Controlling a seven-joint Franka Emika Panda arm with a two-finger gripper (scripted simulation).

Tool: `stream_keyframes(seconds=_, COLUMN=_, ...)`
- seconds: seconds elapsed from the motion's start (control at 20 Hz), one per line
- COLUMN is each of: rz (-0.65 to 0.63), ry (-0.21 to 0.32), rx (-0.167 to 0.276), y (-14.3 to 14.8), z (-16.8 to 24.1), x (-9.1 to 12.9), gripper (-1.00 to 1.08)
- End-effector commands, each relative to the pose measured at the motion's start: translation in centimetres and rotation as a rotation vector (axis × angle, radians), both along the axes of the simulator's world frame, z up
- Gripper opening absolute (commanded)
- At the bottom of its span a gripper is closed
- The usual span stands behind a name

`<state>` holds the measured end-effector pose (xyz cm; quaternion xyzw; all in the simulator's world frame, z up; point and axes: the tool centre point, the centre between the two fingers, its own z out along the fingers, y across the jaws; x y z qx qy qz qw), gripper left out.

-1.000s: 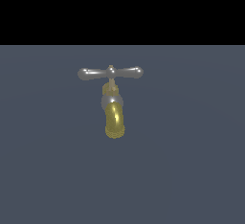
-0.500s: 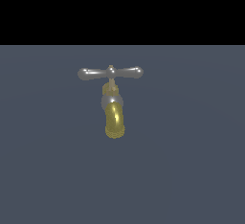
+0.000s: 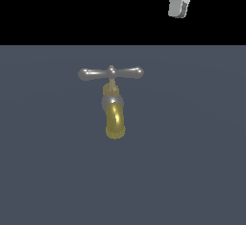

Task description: Turn on the faucet by rotating a designated handle.

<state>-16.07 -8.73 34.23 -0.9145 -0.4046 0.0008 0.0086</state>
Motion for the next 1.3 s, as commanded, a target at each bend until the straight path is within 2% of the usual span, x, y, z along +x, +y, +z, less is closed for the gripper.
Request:
stream_keyframes(seconds=0.0, rz=0.060, ry=-0.001, rx=-0.002, y=-0.3, z=-1.0, x=1.0, gripper=-1.00)
stream_keyframes(seconds=0.6, rz=0.334, ry=-0.006, rx=-0.009, y=-0.8, z=-5.6, x=5.6, gripper=-1.00)
stream_keyframes(seconds=1.25, rz=0.616, ry=-0.010, rx=-0.012, y=0.1, z=-10.3, x=10.4, gripper=-1.00)
